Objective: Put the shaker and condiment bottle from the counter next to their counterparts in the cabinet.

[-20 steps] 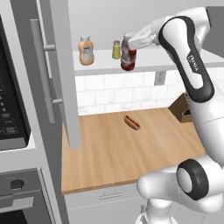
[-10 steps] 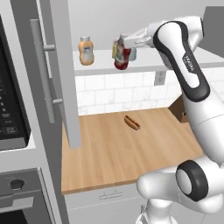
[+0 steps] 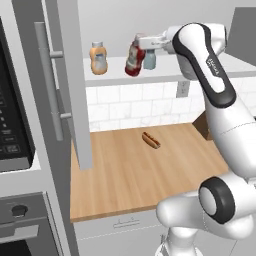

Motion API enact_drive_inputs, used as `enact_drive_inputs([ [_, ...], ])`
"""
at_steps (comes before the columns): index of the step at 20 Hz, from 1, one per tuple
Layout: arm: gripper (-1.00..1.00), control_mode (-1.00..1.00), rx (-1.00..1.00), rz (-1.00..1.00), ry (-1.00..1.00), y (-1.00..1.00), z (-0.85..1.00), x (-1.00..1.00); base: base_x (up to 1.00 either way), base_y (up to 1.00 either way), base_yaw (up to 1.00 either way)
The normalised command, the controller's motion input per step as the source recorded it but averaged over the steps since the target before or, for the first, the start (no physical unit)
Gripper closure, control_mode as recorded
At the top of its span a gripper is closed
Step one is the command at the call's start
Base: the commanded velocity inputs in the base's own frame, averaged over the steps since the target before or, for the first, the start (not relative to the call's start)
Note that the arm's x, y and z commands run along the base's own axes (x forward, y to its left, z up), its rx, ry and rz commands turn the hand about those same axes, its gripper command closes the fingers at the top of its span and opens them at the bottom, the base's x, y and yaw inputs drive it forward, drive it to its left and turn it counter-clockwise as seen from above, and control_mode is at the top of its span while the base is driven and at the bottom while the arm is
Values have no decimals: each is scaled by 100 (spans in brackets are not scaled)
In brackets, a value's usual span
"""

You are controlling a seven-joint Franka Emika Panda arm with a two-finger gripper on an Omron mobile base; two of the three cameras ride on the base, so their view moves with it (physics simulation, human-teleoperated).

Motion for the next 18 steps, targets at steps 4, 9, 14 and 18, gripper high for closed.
enact_drive_inputs([
  [4,100,-100,-9,0,-8,6,37,1,0,0,0],
  [9,100,-100,-18,0,-4,2,19,4,0,0,0],
  [14,100,-100,-1,2,0,0,0,17,0,0,0],
  [18,100,-100,17,5,1,0,-11,12,0,0,0],
])
